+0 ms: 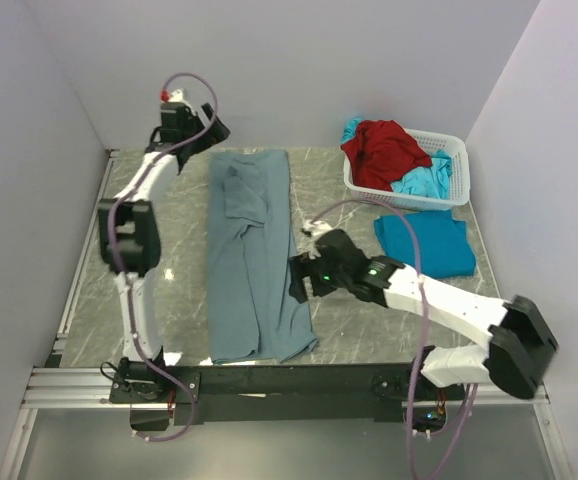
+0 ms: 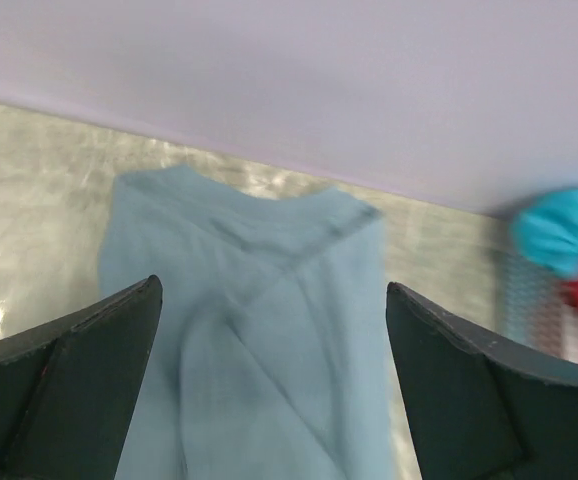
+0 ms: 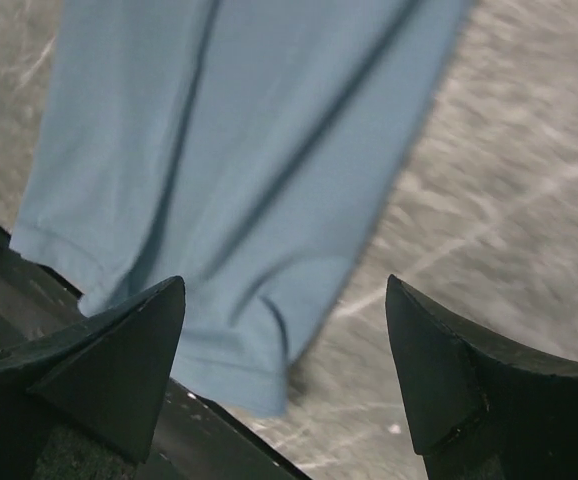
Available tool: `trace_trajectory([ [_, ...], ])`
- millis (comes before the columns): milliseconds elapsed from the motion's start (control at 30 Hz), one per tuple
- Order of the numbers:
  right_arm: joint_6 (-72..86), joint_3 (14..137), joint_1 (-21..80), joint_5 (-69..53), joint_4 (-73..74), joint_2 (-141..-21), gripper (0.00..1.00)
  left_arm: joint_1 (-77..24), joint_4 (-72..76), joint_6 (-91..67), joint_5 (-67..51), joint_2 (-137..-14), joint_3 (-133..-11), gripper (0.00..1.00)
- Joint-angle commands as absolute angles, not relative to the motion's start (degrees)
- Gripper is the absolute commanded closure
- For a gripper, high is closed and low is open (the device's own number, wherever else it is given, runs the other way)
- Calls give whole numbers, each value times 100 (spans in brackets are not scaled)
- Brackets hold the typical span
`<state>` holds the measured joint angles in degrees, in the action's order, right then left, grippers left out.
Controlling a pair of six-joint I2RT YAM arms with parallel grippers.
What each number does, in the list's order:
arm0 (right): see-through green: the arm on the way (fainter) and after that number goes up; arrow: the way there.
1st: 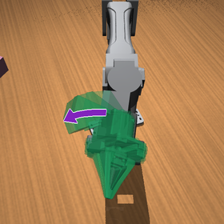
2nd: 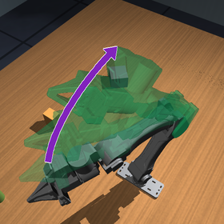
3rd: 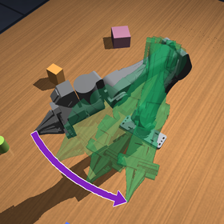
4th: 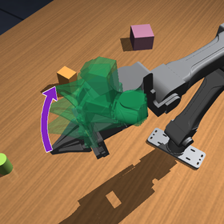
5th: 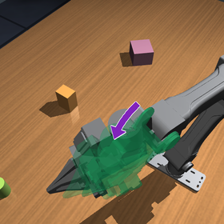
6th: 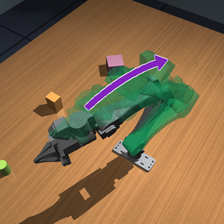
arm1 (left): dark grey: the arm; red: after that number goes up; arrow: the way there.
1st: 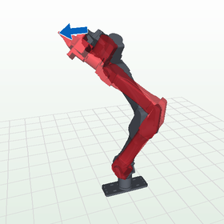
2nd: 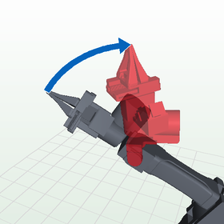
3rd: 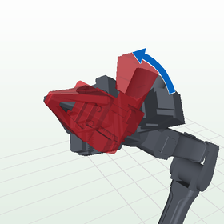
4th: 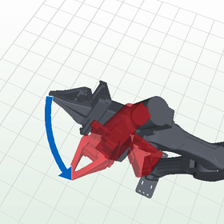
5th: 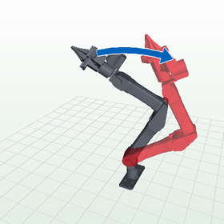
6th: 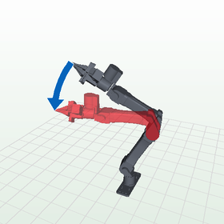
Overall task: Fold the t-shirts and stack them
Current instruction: Fold the tshirt
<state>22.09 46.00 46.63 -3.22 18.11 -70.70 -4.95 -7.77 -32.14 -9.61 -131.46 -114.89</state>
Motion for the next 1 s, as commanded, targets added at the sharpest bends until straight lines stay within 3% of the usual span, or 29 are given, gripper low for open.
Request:
trace_trajectory([
  [0, 1934, 5385, 5027, 272, 1916, -7636, 13, -519, -598, -3330, -827, -11192, -10160, 1],
  [167, 2346, 6265, 5036, 816, 1820, -8814, 16, -536, 165, -4180, -370, -8760, -6803, 1],
  [367, 2083, 7951, 4905, 1493, 2063, -10615, 24, -1132, 352, -4886, -124, -7061, -4381, 1],
  [600, 1951, 9797, 4711, 1740, 2583, -12311, 44, -1310, 475, -5291, 184, -6390, -3147, 1],
  [967, 1907, 11030, 4535, 1802, 2935, -13403, 66, -1318, 1432, -5493, -500, -6548, -2400, 0],
])
